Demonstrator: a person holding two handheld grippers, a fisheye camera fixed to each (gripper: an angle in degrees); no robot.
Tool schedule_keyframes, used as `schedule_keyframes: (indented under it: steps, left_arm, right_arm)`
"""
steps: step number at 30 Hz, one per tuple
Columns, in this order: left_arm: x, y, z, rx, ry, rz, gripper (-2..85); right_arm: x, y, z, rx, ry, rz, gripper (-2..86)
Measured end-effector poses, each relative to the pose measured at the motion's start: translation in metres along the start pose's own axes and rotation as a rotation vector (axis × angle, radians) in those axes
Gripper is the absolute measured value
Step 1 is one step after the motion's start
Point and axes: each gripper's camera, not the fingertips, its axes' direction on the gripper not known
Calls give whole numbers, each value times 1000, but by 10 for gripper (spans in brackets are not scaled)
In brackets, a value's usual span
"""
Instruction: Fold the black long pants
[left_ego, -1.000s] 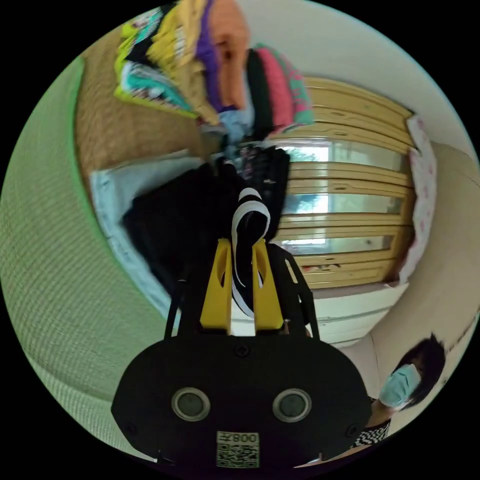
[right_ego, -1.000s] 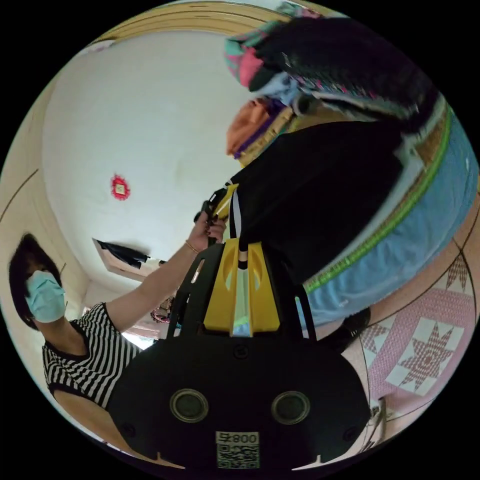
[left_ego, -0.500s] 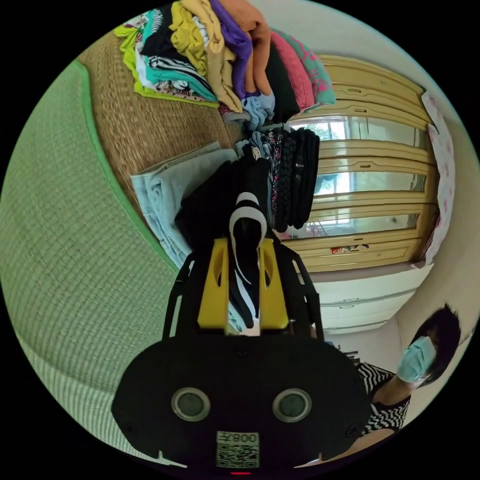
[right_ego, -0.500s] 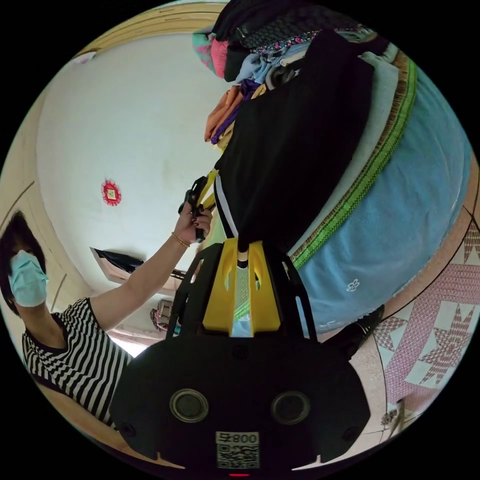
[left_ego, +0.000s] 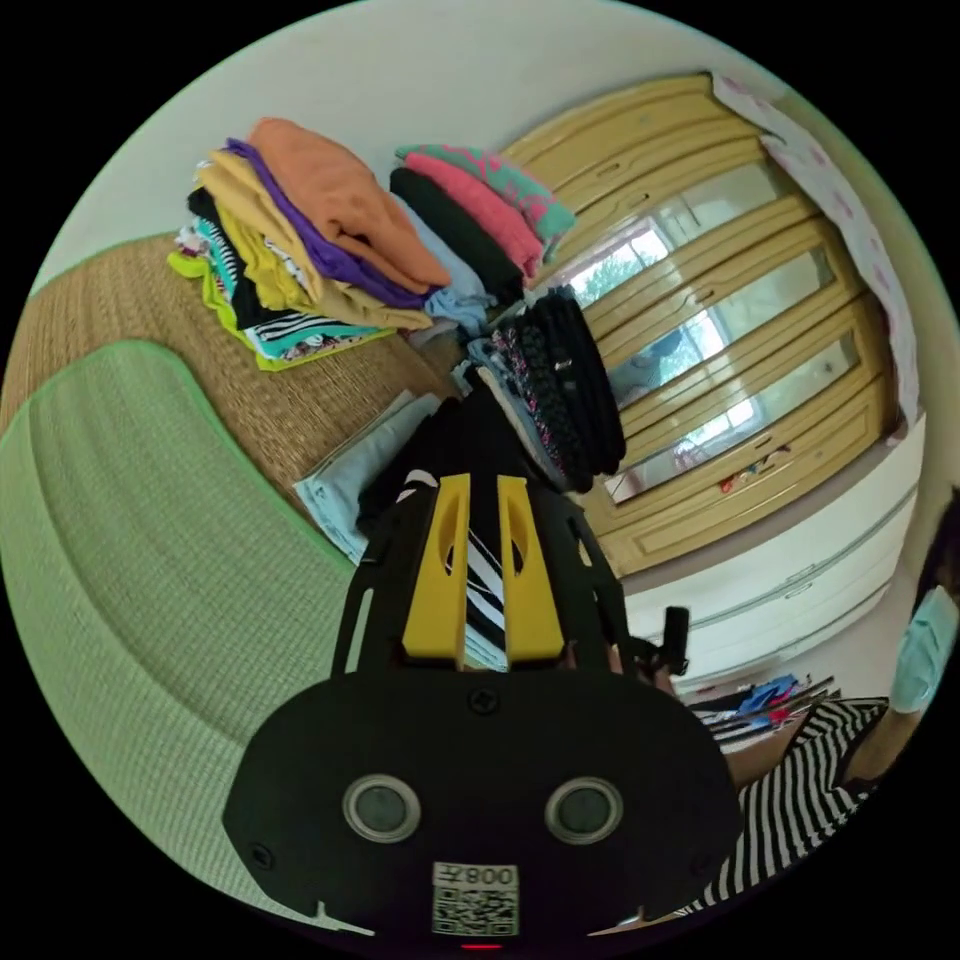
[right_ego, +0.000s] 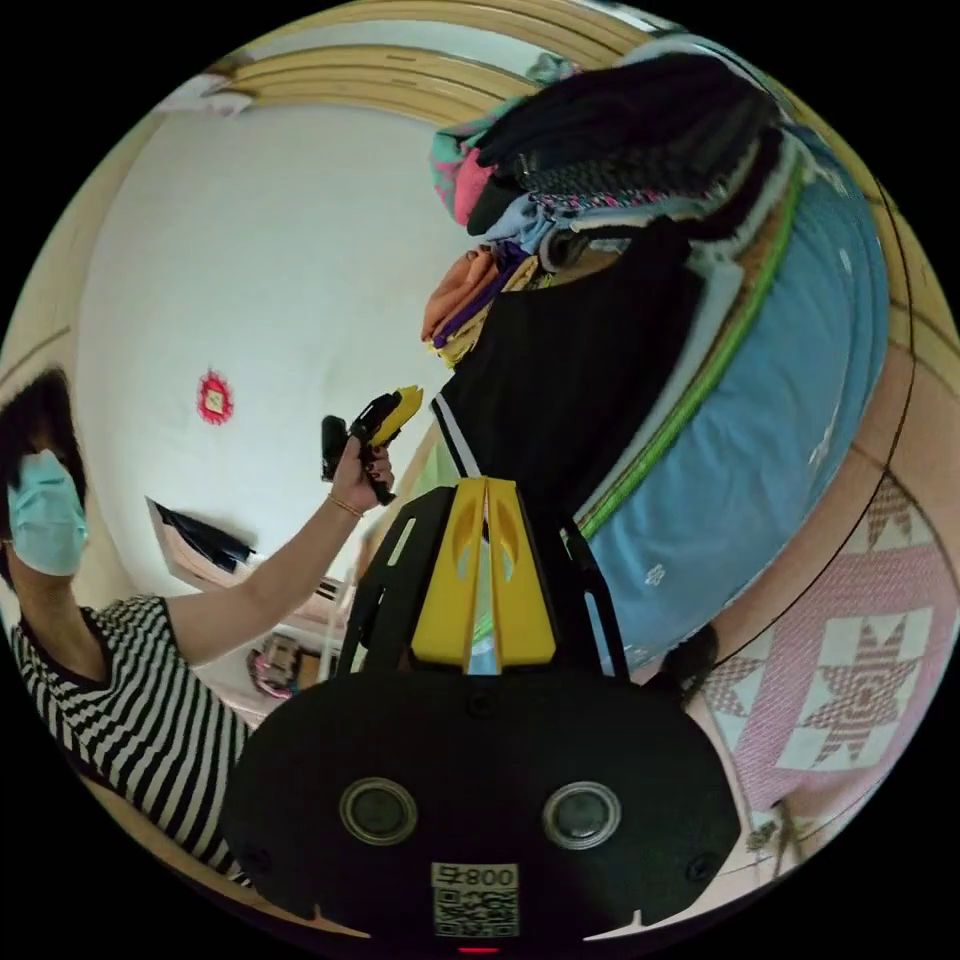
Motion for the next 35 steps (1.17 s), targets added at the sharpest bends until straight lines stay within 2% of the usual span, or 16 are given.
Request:
schedule_keyframes:
  steps: [2,5,6,8,11,16,20,25,27,30,35]
  left_arm:
    - [22,-12,20,-100,-208,19,17]
    - [40,-18,34,-144,-334,52,6]
    - [42,-19,34,-138,-340,45,5]
    - [50,-21,32,-117,-302,-5,3]
    - [69,-23,26,-107,-259,-13,1]
    - [105,-15,20,-70,-198,83,2]
    - [117,-10,36,-123,-229,94,3]
    - [131,-4,34,-103,-179,94,3]
    - [139,3,31,-93,-147,127,3]
    - [150,22,26,-89,-110,191,3]
    - [163,78,41,-279,-263,305,2]
  right_arm:
    - [-11,-32,17,-26,201,-110,0]
    - [-7,-63,52,-70,482,-174,0]
    - [-4,-67,60,-92,510,-183,0]
    - [6,-77,86,-159,524,-177,1]
    - [2,-79,88,-129,555,-203,1]
    - [-28,-65,75,-50,422,-345,1]
    - [-18,-59,117,-228,449,-387,1]
    - [-8,-78,112,-198,424,-377,2]
    - [-7,-90,101,-164,381,-392,3]
    - [-7,-113,75,-42,419,-422,5]
    - [-5,-185,31,164,592,-499,29]
